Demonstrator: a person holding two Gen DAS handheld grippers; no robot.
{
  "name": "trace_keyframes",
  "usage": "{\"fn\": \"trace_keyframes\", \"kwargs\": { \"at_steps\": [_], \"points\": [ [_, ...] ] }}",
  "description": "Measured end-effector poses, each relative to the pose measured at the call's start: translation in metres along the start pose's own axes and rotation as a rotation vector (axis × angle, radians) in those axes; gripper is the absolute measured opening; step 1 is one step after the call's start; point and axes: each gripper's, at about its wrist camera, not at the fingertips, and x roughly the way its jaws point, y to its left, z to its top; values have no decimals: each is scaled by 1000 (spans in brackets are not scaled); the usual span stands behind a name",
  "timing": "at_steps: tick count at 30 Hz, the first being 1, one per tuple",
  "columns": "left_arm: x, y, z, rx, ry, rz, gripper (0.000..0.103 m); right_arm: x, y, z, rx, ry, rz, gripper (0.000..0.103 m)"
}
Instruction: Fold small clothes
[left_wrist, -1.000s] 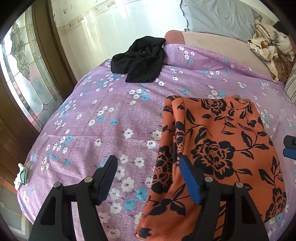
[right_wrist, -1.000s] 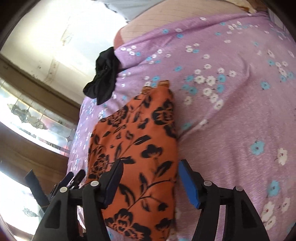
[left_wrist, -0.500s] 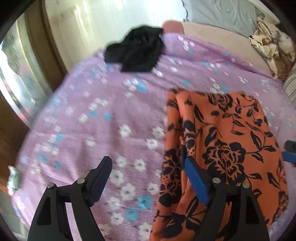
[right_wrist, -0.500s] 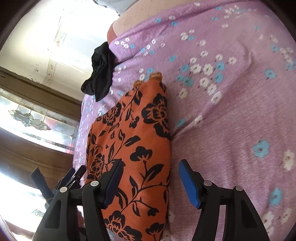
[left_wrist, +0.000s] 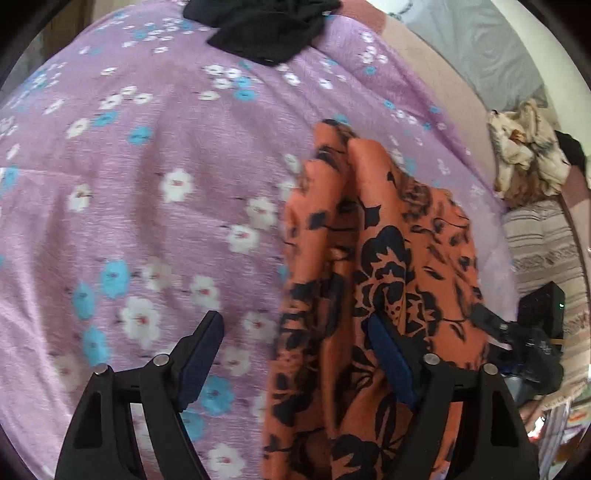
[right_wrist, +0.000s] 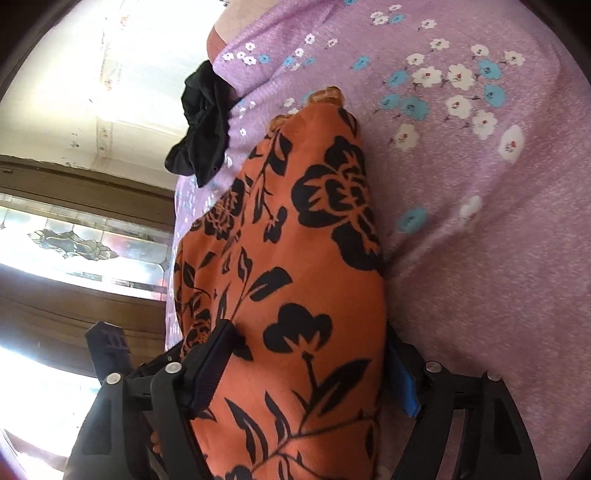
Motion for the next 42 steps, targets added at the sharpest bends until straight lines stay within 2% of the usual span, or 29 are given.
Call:
{"fn": "trace_keyframes", "kwargs": {
  "at_steps": [1,2,3,7,8,10,12,13,14,15,16,18,19,20,21,22,23,24,25,28,32,35,36,37,38,39,41,42],
  "points": [
    [2,-5,-1,16,8,-17,73,1,4,-1,-22,-17,-14,74],
    [5,-11,-3,23,18,-39,62,2,8,-2,-45,-35,-33,60],
    [7,-13,-5,24,22,-49,57,5,14,-2,-75,-49,-56,52],
    [-1,-20,-4,36,-16,-55,34,-2,26,-4,-133,-88,-88,44],
    [-8,-19,-4,31,-32,-63,33,-4,29,-5,-147,-95,-93,43],
    [-19,-18,-3,24,-57,-93,34,-6,32,-6,-166,-101,-106,43],
    [-29,-14,-3,13,-75,-122,47,-6,33,-6,-169,-102,-114,42],
    [-31,-13,-1,8,-77,-135,67,-6,34,-6,-171,-104,-115,42],
    [-33,-12,-1,-6,-90,-143,84,-7,35,-6,-176,-108,-118,42],
    [-34,-11,-1,-10,-103,-138,87,-8,38,-7,-189,-116,-121,42],
    [-31,-14,-2,5,-104,-110,87,-9,40,-7,-198,-123,-124,42],
    [-14,-19,-4,53,-30,-53,87,-11,44,-9,-217,-134,-130,42],
    [-1,-21,-7,57,30,-44,87,-10,45,-9,-219,-136,-132,42],
    [10,-21,-10,37,75,-68,86,-10,44,-9,-219,-136,-132,42],
    [16,-23,-9,29,81,-77,84,-11,43,-10,-218,-139,-131,42],
    [16,-29,-11,49,59,-75,64,-12,44,-11,-220,-143,-131,42],
    [15,-38,-12,81,58,-91,53,-13,45,-11,-223,-147,-129,42],
    [13,-43,-12,98,38,-82,50,-15,47,-12,-233,-160,-126,41],
    [11,-48,-13,115,19,-77,39,-18,50,-12,-244,-175,-126,40],
    [6,-66,-14,133,-26,-127,32,-35,56,-12,-274,-224,-116,40],
    [3,-112,-21,247,-105,-142,32,-67,44,-3,-257,-296,-122,40],
    [19,-134,-20,256,-79,-143,34,-87,19,8,-185,-323,-121,40],
    [27,-137,-24,260,-62,-129,35,-92,6,13,-147,-316,-124,40],
    [40,-143,-26,275,-32,-84,39,-92,-5,17,-117,-292,-132,41],
    [48,-147,-30,297,-31,-19,45,-88,-18,22,-73,-251,-148,44],
    [51,-150,-32,313,-43,8,48,-81,-39,28,18,-191,-173,50],
    [49,-154,-34,328,-58,27,52,-76,-59,29,121,-152,-220,62],
    [43,-154,-35,329,-63,38,53,-80,-61,29,130,-154,-197,62]
  ]
}}
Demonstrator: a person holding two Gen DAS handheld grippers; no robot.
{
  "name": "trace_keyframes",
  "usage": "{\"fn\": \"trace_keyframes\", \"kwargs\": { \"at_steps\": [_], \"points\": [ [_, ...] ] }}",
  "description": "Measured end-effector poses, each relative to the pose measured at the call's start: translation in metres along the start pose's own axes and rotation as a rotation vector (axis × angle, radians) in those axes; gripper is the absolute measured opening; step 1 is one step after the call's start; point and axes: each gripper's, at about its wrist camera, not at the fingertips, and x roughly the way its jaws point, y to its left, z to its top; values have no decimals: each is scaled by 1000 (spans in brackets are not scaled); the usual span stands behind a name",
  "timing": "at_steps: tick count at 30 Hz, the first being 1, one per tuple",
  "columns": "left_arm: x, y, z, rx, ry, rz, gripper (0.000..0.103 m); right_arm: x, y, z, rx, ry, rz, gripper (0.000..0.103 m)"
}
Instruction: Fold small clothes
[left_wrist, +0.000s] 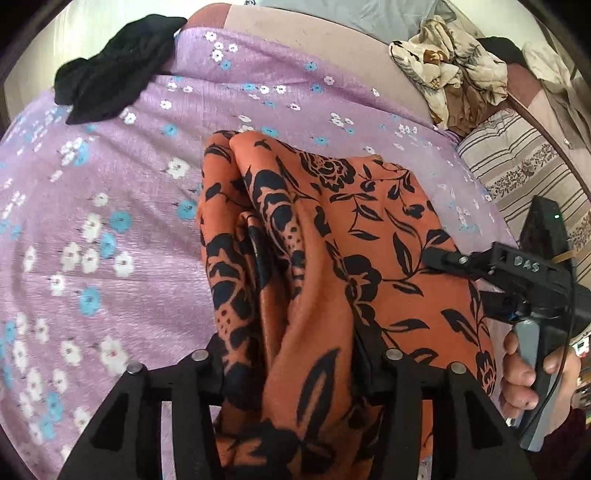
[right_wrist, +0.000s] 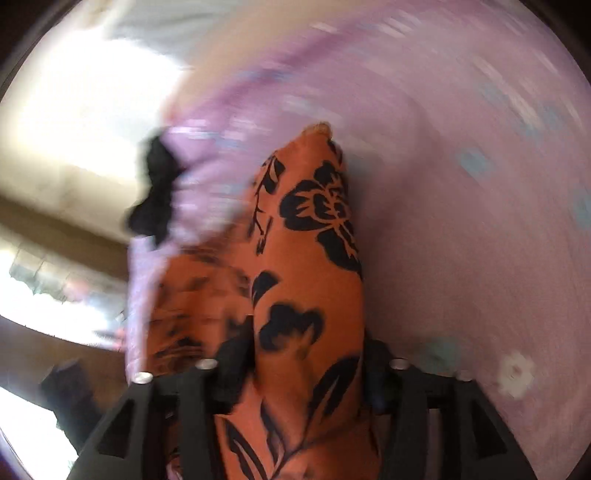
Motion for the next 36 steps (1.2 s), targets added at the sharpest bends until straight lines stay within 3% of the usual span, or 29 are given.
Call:
{"fn": "trace_keyframes", "kwargs": {
  "at_steps": [3,5,7,10,12,15,18,21,23,26,30,36],
  "points": [
    [-43,4,-21,-15,-84,61,56,-30,10,-3,-48,-107,-23,62],
    [-74,-3,-31,-16,-159,129,75,-61,22,-15,-99,-191,-3,62],
    [-104,-20,-40,18,-251,187,82,-87,43,-38,-215,-258,20,62],
    [-141,-37,-51,57,-323,268,87,-79,67,-71,-343,-189,-12,55],
    [-161,-49,-52,71,-357,285,87,-38,58,-93,-348,7,-124,38],
    [-198,-71,-57,101,-435,337,88,-46,73,-109,-393,-48,-203,36],
    [-230,-87,-59,118,-505,373,97,-88,89,-117,-367,-112,-96,38],
    [-264,-101,-65,116,-582,403,99,-135,113,-131,-454,-250,-173,38],
    [-280,-106,-68,101,-608,408,102,-172,122,-142,-492,-322,-171,39],
    [-299,-113,-71,83,-644,405,102,-218,136,-159,-529,-437,-181,68],
    [-312,-121,-75,61,-664,448,103,-259,152,-179,-591,-534,-217,68],
    [-319,-128,-78,45,-661,477,103,-288,164,-202,-625,-618,-189,68]
  ]
}}
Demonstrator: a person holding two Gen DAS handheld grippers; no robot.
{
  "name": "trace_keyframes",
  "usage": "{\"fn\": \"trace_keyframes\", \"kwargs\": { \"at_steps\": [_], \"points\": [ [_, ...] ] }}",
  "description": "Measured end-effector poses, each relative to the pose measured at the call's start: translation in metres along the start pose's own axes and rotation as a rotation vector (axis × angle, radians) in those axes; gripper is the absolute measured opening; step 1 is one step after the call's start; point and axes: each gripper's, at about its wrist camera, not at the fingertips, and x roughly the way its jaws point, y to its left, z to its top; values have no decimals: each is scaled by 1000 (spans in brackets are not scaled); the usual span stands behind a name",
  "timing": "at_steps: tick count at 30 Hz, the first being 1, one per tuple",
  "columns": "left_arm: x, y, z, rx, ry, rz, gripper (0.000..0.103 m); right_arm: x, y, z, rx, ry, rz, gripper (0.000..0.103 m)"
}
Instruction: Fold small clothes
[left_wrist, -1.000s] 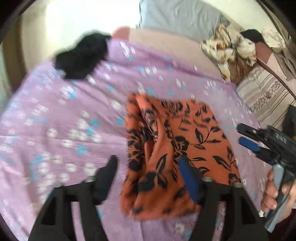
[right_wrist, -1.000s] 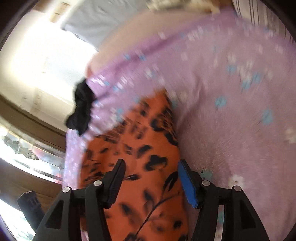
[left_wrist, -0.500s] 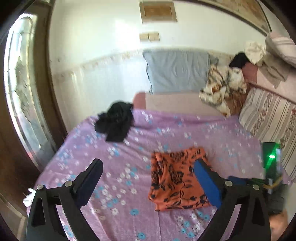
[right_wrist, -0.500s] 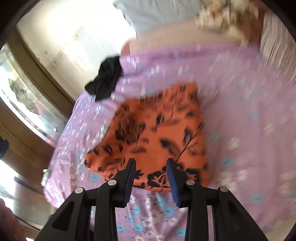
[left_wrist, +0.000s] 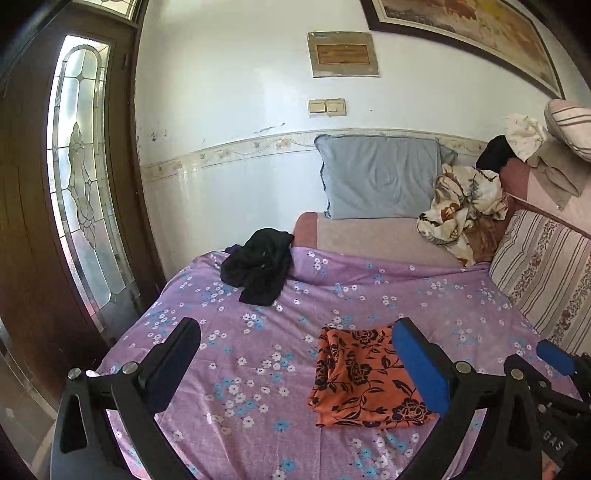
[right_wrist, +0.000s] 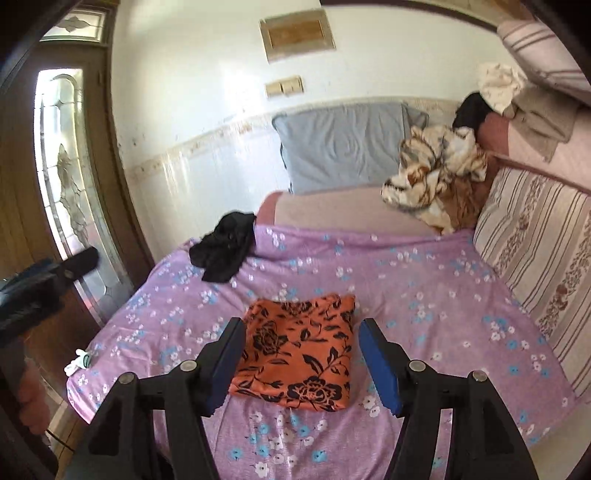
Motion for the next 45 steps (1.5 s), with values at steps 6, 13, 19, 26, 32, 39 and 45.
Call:
{"fn": "trace_keyframes", "kwargs": {
  "at_steps": [6,13,19,26,32,39,45],
  "points": [
    [-6,-5,3,13,-27,31,103,-7,7,-5,-32,-40,-2,68],
    [-7,-17,3,47,-33,20,103,-2,4,-11,-31,-33,4,68],
    [-8,-25,2,63,-37,6,103,-1,3,-14,-36,-39,6,68],
    [-9,-26,2,68,-41,-3,103,-1,4,-14,-40,-51,6,68],
    [-9,-25,2,66,-47,-11,103,-2,7,-14,-52,-61,2,68],
    [-6,-24,2,60,-38,-39,103,1,10,-13,-62,-59,-1,68],
    [6,-23,7,30,-36,-115,103,11,8,-13,-84,-43,-23,68]
  ]
}}
